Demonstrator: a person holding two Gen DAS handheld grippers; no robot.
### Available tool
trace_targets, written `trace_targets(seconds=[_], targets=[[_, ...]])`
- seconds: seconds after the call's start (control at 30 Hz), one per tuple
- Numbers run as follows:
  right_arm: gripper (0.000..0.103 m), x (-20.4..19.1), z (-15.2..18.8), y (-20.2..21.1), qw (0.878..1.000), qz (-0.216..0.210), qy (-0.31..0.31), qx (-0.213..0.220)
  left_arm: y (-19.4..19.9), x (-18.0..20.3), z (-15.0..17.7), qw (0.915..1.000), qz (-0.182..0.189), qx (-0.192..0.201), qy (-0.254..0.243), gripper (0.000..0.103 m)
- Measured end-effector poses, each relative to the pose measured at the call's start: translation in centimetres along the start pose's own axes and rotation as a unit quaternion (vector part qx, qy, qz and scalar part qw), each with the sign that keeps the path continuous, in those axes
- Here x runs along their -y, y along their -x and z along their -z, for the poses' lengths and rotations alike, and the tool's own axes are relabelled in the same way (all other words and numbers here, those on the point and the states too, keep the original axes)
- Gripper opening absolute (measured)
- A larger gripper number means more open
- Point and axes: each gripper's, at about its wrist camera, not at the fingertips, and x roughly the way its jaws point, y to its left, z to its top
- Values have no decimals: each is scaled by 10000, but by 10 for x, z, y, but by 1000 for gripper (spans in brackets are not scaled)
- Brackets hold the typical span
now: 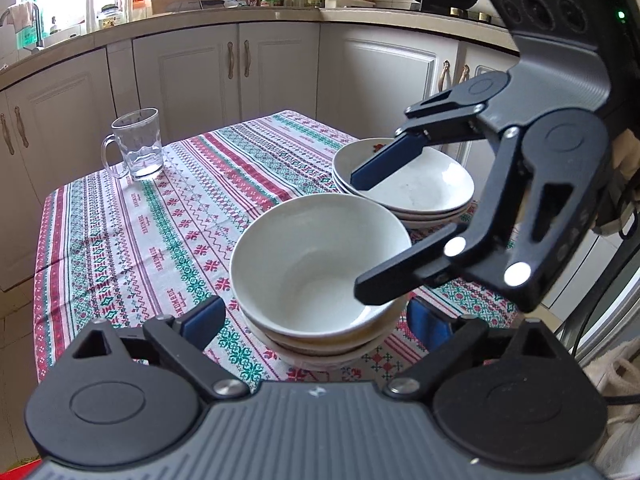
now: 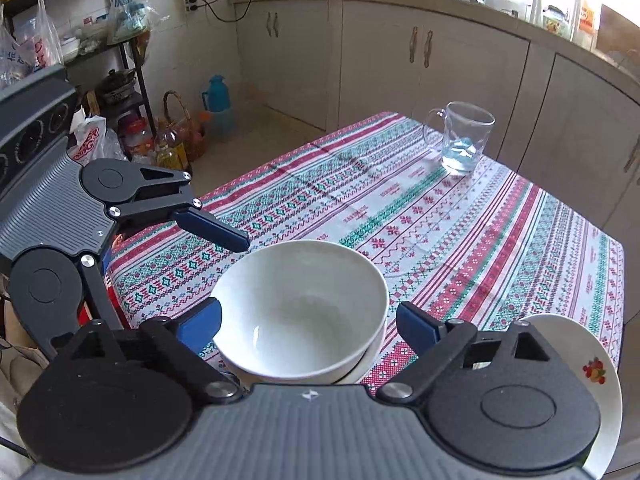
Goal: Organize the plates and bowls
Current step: 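Lower the white bowl into the stacked bowls with the right gripper, then open the right gripper and pull it back from the bowl stack, then grasp the stacked white bowls from opposite rims with both grippers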
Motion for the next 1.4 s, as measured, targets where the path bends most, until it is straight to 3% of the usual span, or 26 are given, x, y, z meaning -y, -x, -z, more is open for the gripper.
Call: trace_targets(seconds=[0.33,0.8,1.17,1.4], targets=[[98,-15,12,13,9989,-370,24,289,7,2,6,10000,-57,9,-9,97],[103,-5,30,24,9980,-181,-408,455,-2,-13,18,9999,67,-84,-15,98],[103,1,59,-8,9991,341,-84,-251,-24,-22,26,9985,237,-341,-360,98],[103,-13,68,-42,9959,493,554,-517,-34,-27,26,9970,446,-402,-494,97]])
